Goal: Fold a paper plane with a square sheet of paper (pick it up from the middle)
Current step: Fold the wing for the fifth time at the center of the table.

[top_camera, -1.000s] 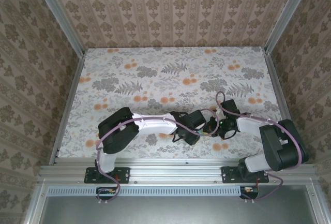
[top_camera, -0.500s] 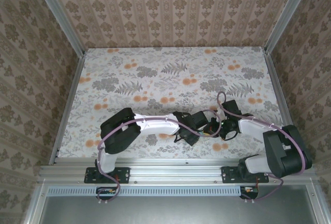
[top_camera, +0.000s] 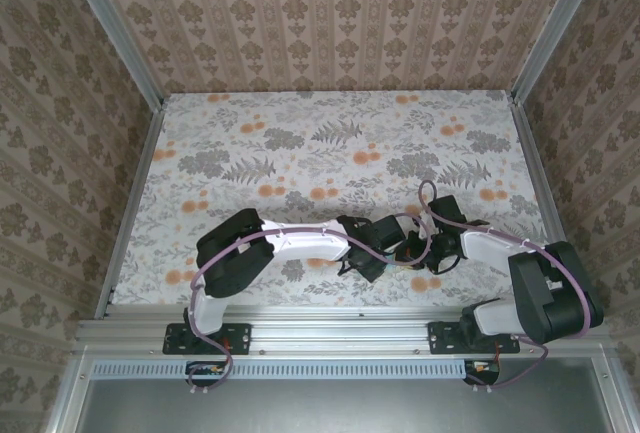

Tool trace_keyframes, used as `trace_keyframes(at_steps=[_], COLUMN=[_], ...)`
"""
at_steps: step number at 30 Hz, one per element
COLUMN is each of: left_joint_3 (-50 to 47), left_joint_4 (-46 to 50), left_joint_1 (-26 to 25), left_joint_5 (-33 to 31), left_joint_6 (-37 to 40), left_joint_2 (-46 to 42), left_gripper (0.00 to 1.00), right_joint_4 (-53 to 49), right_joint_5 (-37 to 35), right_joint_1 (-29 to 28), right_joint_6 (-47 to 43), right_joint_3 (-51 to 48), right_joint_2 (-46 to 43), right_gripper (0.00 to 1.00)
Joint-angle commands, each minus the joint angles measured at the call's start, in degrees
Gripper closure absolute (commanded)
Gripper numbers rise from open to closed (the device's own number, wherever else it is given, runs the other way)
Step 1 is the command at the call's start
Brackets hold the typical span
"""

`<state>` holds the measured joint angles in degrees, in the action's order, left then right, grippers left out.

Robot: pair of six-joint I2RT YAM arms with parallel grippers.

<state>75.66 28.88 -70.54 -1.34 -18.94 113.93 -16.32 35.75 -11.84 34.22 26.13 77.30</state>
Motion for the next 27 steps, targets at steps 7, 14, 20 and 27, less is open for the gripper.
trace_keyframes(at_steps=[7,14,20,27], left_joint_3=[-1.7,-1.8,-2.6,-3.3], left_joint_4=[2.1,2.1,1.5,-0.9], left_joint_1=[0.1,0.1,1.3,3.4], left_joint_5=[-3.0,-1.2,4.3,13.7], left_joint_6=[2.5,3.6,4.0,2.3], left_joint_2=[5.2,3.2,-0.7,-7.0], left_gripper=[0.74,0.71,0.65,0.61], right_joint_4=[-5.9,-7.3,-8.6,-9.4], right_joint_5=[-7.2,-11.0,-13.9,-15.6], right_joint_1=[-1.1,-3.2,-4.9,-6.3], right_joint_6=[-1.6,-0.6,0.0,0.3], right_joint_3=[-1.2,-0.6,0.0,0.7], right_joint_2=[2.0,2.0,3.2,3.7], right_gripper=[1.00,1.00,1.00,1.00])
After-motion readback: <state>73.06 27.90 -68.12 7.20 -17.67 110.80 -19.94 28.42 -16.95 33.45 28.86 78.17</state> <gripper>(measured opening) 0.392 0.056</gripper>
